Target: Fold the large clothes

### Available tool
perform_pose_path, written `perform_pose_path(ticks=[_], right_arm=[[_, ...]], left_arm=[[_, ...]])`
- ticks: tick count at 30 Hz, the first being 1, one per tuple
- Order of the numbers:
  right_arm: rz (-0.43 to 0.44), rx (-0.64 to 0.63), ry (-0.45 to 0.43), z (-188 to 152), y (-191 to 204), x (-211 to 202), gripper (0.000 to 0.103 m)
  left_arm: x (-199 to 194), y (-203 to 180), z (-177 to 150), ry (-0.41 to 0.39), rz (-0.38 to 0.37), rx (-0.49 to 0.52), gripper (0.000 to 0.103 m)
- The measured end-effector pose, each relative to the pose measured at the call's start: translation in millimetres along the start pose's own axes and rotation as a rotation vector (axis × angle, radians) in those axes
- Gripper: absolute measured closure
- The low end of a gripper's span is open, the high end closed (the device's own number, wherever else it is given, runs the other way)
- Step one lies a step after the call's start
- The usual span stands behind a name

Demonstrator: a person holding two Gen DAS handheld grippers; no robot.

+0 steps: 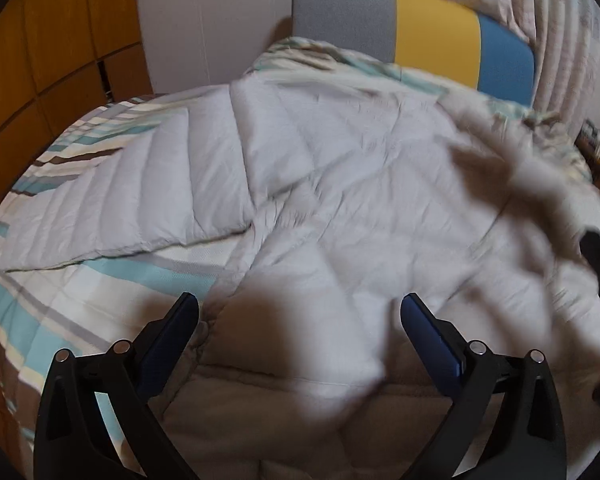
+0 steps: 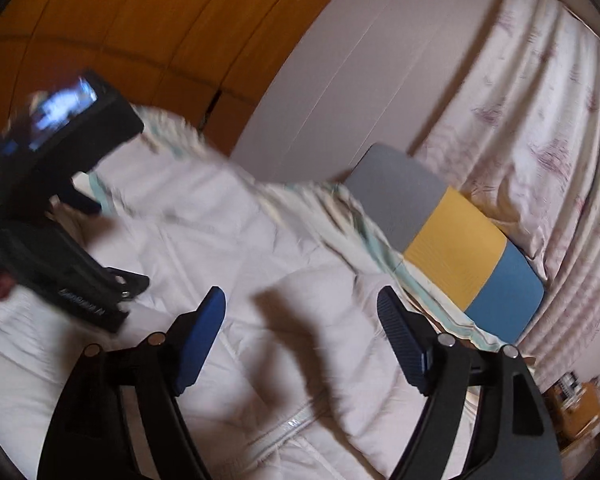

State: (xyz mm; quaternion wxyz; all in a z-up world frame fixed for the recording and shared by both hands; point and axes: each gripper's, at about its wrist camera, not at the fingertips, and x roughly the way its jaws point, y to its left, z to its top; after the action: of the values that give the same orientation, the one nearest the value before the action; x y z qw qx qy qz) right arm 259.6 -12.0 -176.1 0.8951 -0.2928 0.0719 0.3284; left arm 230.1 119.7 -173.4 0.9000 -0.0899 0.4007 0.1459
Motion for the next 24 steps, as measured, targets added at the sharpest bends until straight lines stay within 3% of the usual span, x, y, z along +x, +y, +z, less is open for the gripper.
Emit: perform_pose_path(ticks=[3,5,9,13,14,16,21,24], right_arm=[[0.01,0.162,-0.024,-4,-32,-26,0.022],[-0.027,0.278,-0.005,-13,-54,-36,0.021],[-0.178,0.564,0.141,-52,-109,-42,0.022],[-0.277,0.841,0.272,-102,-151,-55,0.038],[-0.294,0.881,0.291,-112,-158,-59,0.039],[-0.335,0.939,0.328,-128,-169,-68,0.043],[-0.38,1.039,0.352,-149,-203,-86,0.052],[-0.415,1.092,0.332,-152,-221,-88,0.055]], left_arm=[[-33,-13,16,-0.106,-0.074,-0.047,0.003],[-44,-36,28,-0.138,-0.112,-0.007,0.003],[-35,-96,48,-0.12,-0.19,0.113,0.003],[-9,-146,61,-0.087,-0.233,0.181,0.004],[1,-158,62,-0.073,-0.241,0.201,0.009],[17,-174,63,-0.047,-0.242,0.239,0.021],[60,-180,56,-0.023,-0.117,0.337,0.045],[71,-160,52,-0.008,-0.081,0.292,0.051]])
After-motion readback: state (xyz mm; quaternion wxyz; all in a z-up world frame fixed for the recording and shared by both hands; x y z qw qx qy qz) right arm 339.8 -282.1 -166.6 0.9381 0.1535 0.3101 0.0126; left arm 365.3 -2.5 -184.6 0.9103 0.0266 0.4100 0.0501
